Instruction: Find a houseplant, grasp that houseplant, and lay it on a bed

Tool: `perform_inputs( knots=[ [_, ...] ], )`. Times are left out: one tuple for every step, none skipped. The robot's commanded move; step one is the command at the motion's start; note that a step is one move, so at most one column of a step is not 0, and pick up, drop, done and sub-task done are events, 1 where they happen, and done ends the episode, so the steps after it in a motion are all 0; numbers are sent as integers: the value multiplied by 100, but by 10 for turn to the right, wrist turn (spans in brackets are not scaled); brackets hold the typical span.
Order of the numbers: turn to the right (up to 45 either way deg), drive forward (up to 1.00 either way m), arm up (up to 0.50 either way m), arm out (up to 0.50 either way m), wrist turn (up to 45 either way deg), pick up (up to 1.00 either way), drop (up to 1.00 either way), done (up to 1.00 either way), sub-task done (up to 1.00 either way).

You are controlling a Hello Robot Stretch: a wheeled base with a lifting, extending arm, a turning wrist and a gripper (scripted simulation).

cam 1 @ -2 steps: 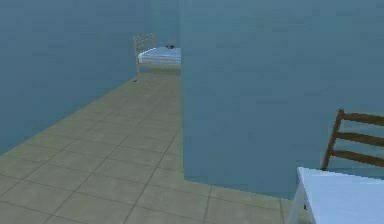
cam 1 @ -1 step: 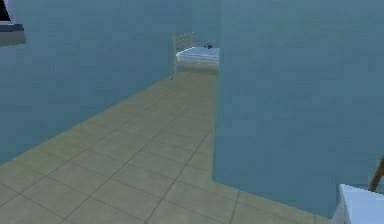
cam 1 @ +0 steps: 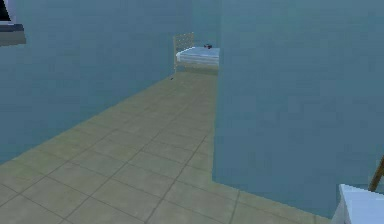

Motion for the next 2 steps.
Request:
perform_inputs(
  knots=[
    [0,0,32,0,0,0,0,0,0],
    [0,0,0,34,0,0,0,0,0]
  ],
)
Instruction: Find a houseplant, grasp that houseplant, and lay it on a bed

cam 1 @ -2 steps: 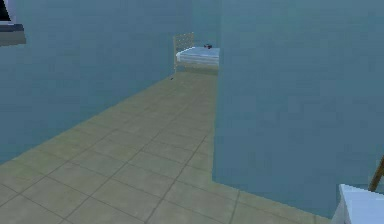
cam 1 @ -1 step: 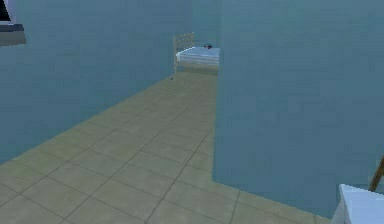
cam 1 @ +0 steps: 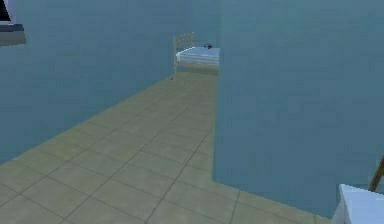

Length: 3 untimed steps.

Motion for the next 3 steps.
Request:
perform_inputs(
  knots=[
    [0,0,0,0,450,0,0,0,0],
    [0,0,0,0,450,0,0,0,0],
    [0,0,0,0,450,0,0,0,0]
  ],
)
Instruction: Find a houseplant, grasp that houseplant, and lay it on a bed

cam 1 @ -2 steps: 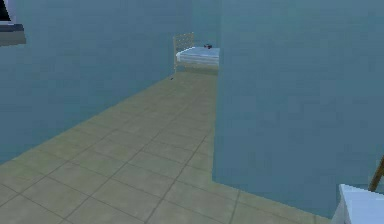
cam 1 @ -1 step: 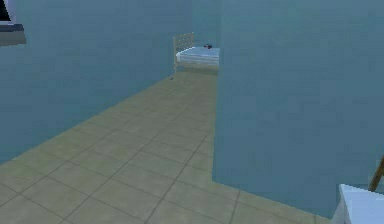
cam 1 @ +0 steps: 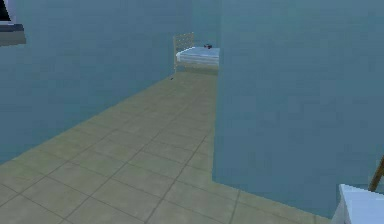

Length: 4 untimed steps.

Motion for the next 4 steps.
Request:
perform_inputs(
  knots=[
    [0,0,0,0,360,0,0,0,0],
    [0,0,-30,0,0,0,0,0,0],
    [0,0,0,0,0,100,0,0,0],
    [0,0,10,0,0,0,0,0,0]
  ],
)
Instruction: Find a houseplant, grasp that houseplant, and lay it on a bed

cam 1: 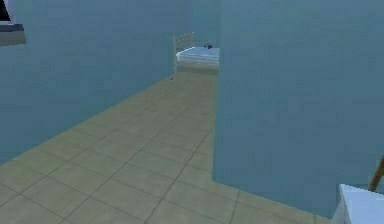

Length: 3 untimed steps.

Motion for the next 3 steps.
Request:
perform_inputs(
  knots=[
    [0,0,26,0,0,0,0,0,0],
    [0,0,0,0,-450,0,0,0,0],
    [0,0,0,0,-450,0,0,0,0]
  ],
)
